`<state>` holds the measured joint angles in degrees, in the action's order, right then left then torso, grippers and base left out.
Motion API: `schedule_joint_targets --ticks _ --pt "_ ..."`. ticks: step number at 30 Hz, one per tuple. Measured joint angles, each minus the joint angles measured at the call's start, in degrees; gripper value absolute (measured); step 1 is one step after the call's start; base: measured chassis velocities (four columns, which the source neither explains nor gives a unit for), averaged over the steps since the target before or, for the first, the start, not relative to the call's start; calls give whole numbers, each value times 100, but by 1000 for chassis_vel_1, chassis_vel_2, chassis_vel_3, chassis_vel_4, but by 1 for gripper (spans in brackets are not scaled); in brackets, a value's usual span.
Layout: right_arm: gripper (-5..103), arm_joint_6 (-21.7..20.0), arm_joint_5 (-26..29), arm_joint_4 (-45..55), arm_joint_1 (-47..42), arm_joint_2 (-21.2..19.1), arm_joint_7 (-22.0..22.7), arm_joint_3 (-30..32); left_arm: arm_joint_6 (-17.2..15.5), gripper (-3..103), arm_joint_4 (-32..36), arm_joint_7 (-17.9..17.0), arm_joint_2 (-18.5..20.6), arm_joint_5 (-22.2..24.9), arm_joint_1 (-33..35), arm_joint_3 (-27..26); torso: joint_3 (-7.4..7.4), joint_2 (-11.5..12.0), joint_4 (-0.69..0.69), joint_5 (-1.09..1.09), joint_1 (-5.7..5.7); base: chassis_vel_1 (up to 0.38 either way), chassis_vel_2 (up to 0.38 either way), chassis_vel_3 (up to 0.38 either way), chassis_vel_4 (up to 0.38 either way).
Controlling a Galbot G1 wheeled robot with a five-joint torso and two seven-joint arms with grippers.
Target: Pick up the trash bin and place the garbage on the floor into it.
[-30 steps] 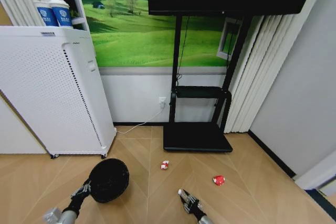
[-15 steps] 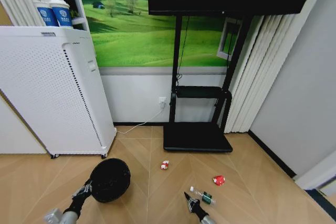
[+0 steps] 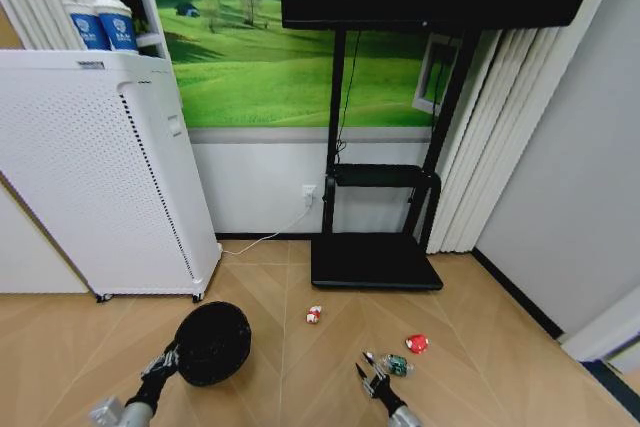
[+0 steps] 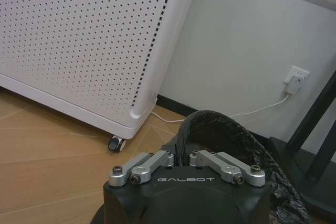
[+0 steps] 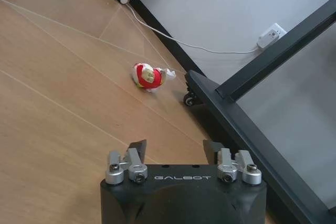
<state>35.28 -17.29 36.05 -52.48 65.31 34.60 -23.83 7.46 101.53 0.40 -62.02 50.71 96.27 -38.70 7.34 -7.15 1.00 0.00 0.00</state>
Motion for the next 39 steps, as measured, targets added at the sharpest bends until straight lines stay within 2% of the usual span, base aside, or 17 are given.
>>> schedule_joint_targets --ticks 1,4,6,7,9,11,22,39 --pt "70 -13 0 -44 49 23 9 -21 0 7 16 0 -1 6 -1 -3 0 0 0 0 0 0 0 0 0" --pt "75 -15 0 -65 70 24 10 -41 0 7 20 0 -3 9 0 -7 0 0 0 1 0 0 0 0 0" --pt "85 -19 -4 -93 85 -5 12 -74 0 7 27 1 -8 22 11 -19 0 0 0 -1 0 0 0 0 0" --pt "85 -19 -4 -93 85 -5 12 -74 0 7 27 1 -8 22 11 -19 0 0 0 -1 0 0 0 0 0" --pt "96 -23 -16 -125 72 -5 14 -53 0 7 12 8 -6 32 5 -30 0 0 0 0 0 0 0 0 0" --pt "100 -31 -27 -167 66 -3 15 -13 1 7 -7 8 3 54 -9 -34 0 0 0 0 0 0 0 0 0" --pt "100 -249 -18 -302 -27 175 234 213 3 7 -44 9 43 100 -69 -14 0 0 0 0 0 0 0 0 0" --pt "100 -473 1 -359 -154 240 459 424 52 7 -16 54 83 132 -10 -30 0 0 1 0 0 0 0 0 0"
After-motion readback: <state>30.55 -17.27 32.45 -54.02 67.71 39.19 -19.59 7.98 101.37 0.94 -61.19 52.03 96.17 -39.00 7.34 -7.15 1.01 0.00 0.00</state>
